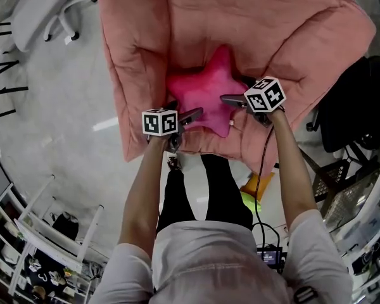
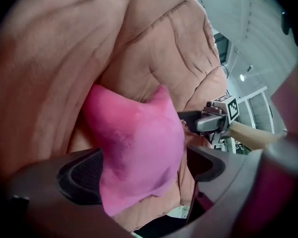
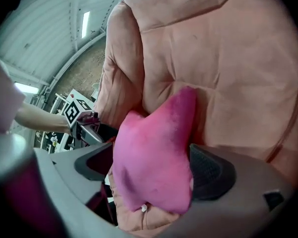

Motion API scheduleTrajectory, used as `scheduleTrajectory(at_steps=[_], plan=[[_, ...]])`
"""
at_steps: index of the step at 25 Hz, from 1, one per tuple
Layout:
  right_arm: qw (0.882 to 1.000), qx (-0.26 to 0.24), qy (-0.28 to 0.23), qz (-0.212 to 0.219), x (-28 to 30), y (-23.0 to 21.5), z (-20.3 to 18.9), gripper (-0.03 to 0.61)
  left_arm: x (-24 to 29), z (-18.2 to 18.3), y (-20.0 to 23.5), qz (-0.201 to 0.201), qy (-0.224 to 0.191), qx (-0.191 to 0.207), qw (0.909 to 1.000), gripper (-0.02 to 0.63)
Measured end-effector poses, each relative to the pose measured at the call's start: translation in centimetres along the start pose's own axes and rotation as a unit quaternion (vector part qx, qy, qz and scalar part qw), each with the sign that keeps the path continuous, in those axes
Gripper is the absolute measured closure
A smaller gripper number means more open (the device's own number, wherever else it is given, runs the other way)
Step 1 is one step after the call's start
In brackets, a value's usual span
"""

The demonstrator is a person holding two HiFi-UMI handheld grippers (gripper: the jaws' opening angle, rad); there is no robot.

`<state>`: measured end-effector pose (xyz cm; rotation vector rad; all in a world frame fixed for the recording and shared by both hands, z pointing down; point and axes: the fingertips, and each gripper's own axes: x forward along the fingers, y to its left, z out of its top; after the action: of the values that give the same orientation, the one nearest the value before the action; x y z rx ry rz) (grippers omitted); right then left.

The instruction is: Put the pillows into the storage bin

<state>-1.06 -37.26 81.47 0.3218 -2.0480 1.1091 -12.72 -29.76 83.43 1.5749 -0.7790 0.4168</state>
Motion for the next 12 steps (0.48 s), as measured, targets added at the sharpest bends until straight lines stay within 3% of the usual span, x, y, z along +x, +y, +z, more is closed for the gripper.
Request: scheduleTrajectory(at_steps=[7, 12], plan=[[0.999, 0.000, 0.028, 0.023, 3.2, -0.8, -1.3, 0.104, 2.4, -1.4, 0.7, -0.020, 0.028, 0.010, 0.9994, 0.089], [0.999, 0.001, 0.037, 0.017, 3.5, -0.5, -1.2, 0.106, 2.5, -1.5, 1.1, 0.004, 0.017, 0.039, 0.9991, 0.092]])
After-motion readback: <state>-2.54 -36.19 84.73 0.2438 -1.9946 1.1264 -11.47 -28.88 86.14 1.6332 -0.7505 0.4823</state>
